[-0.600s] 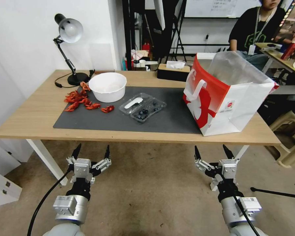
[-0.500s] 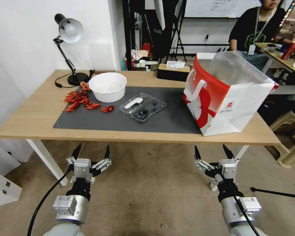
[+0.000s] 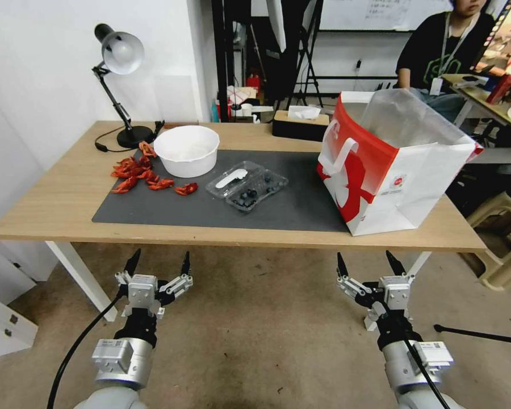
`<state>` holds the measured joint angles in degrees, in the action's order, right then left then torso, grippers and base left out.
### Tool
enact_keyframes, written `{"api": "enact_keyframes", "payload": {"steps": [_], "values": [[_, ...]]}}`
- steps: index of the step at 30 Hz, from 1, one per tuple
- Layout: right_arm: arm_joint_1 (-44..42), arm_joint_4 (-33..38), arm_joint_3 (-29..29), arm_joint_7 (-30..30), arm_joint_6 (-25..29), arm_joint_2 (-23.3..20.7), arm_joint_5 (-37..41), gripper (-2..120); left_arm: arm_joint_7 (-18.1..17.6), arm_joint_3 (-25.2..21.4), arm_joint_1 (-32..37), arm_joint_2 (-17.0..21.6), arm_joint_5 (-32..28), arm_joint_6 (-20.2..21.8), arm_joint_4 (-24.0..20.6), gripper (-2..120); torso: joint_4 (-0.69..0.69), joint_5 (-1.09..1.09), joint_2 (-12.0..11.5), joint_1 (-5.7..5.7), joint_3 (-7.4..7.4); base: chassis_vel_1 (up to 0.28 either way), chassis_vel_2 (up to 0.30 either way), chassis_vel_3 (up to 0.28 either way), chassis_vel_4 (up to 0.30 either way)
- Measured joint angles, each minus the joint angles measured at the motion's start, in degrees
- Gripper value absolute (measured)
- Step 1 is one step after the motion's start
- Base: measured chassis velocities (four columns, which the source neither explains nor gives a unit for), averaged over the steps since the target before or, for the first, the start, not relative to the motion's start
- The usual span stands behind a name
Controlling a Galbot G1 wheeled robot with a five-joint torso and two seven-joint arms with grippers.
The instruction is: Close the takeout container lid, then place the container into the takeout bag.
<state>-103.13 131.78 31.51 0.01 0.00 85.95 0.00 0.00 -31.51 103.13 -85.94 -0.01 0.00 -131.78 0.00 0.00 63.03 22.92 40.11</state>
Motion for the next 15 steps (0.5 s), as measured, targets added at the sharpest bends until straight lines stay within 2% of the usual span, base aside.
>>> {"api": "enact_keyframes", "payload": {"steps": [6, 7, 8, 9, 10, 11, 12, 13, 15], "values": [[0.05, 0.31, 0.20, -0.03, -0.77, 0.01, 0.26, 100, -0.08, 0.73, -0.14, -0.74, -1.21, 1.04, -0.52, 100, 0.00, 0.03, 0.00, 0.00, 0.00, 0.000, 0.000, 0.000, 0.000], [0.17, 1.41, 0.90, -0.22, -2.69, 0.07, 0.93, 100, -0.26, 3.11, -0.58, -2.86, -4.29, 3.79, -2.39, 100, 0.01, 0.00, 0.00, 0.00, 0.00, 0.000, 0.000, 0.000, 0.000], [0.17, 1.41, 0.90, -0.22, -2.69, 0.07, 0.93, 100, -0.26, 3.11, -0.58, -2.86, -4.29, 3.79, -2.39, 100, 0.01, 0.00, 0.00, 0.00, 0.00, 0.000, 0.000, 0.000, 0.000], [0.39, 2.87, 1.74, -0.48, -5.01, 0.16, 1.75, 100, -0.36, 5.36, -1.07, -4.84, -7.07, 6.21, -4.19, 100, 0.00, -0.03, 0.00, 0.00, 0.00, 0.000, 0.000, 0.000, 0.000], [0.52, 3.89, 2.40, -0.67, -6.72, 0.20, 2.35, 100, -0.41, 6.05, -1.20, -5.57, -8.12, 6.98, -4.84, 100, -0.01, 0.04, 0.00, 0.00, 0.00, 0.000, 0.000, 0.000, 0.000], [0.69, 5.20, 3.25, -0.92, -9.00, 0.26, 3.13, 100, -0.26, 6.27, -1.18, -5.91, -8.81, 6.82, -5.02, 100, -0.01, 0.04, 0.00, 0.00, 0.00, 0.000, 0.000, 0.000, 0.000], [0.69, 5.20, 3.25, -0.92, -9.00, 0.26, 3.13, 100, -0.26, 6.27, -1.18, -5.91, -8.81, 6.82, -5.02, 100, -0.01, 0.04, 0.00, 0.00, 0.00, 0.000, 0.000, 0.000, 0.000], [0.96, 7.14, 4.39, -1.28, -12.15, 0.36, 4.32, 100, -0.03, 6.26, -1.11, -6.07, -9.30, 6.14, -5.02, 100, 0.00, 0.01, 0.00, 0.00, 0.00, 0.000, 0.000, 0.000, 0.000], [1.21, 8.40, 4.52, -1.55, -13.54, -0.37, 7.88, 100, 0.07, 6.01, -1.04, -6.06, -9.54, 4.89, -4.95, 100, 0.01, -0.01, 0.00, 0.00, 0.00, 0.000, 0.000, 0.000, 0.000]]}}
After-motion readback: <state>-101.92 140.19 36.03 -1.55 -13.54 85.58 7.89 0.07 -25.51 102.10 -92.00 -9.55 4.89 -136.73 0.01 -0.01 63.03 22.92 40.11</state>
